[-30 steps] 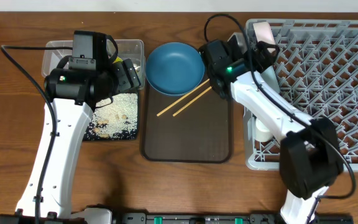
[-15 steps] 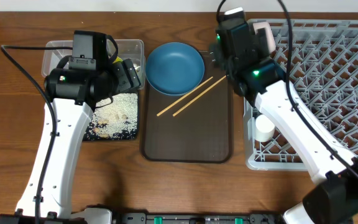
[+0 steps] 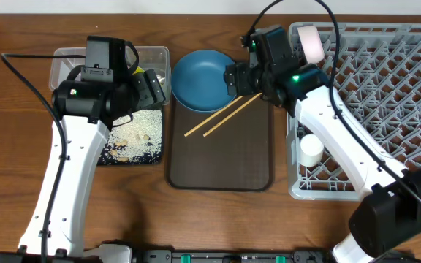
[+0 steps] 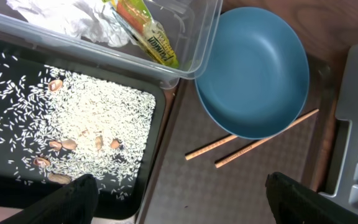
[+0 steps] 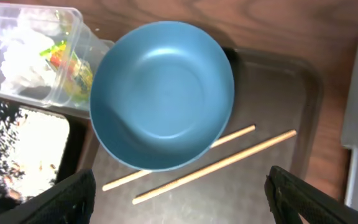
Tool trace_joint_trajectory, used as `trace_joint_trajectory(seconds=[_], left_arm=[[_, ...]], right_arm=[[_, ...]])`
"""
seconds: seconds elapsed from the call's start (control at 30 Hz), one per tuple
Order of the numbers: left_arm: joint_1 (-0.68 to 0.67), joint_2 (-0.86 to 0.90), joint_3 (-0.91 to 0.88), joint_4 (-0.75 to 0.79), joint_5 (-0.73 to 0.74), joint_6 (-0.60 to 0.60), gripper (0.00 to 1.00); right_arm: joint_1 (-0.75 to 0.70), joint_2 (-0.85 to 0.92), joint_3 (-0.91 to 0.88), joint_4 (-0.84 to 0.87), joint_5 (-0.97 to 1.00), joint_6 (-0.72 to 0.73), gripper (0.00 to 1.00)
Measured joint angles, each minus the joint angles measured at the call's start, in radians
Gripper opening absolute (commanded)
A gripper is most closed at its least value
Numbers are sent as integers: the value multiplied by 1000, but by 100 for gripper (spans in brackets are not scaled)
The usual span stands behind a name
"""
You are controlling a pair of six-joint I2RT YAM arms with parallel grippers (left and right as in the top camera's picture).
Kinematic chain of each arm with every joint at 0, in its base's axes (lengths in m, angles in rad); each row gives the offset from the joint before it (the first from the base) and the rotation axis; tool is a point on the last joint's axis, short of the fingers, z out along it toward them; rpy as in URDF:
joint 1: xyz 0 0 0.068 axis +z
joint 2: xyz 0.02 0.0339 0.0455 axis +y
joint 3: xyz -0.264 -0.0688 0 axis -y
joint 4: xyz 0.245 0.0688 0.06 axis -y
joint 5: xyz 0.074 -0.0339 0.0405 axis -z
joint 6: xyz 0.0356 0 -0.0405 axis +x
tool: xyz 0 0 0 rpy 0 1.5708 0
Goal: Sort waste into correct bins and load items into the dishwasher rack
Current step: 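Reach the right gripper to the blue plate and grasp its rim, then lift the blue plate with the right gripper and set it in the rack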
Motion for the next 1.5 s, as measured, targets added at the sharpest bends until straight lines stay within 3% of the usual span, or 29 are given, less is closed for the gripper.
trace_joint_trajectory(seconds=[0.2, 0.43, 0.6, 1.2, 1.37, 1.5], left_arm=[[0, 0, 0, 0, 0, 0, 89], [0, 0, 0, 0, 0, 0, 89], [0, 0, 0, 0, 0, 0, 89], [0, 0, 0, 0, 0, 0, 89], [0, 0, 0, 0, 0, 0, 89], [0, 0, 0, 0, 0, 0, 89]], right_arm=[[-6, 77, 228, -103, 27, 34, 83], [-13, 291, 278, -141, 36, 87, 46], [-8, 406, 268, -123, 69, 113, 29], [9, 505, 261, -70, 188, 116, 20], [9, 530, 251, -66, 190, 129, 1], [5, 528, 253, -55, 175, 148, 1]])
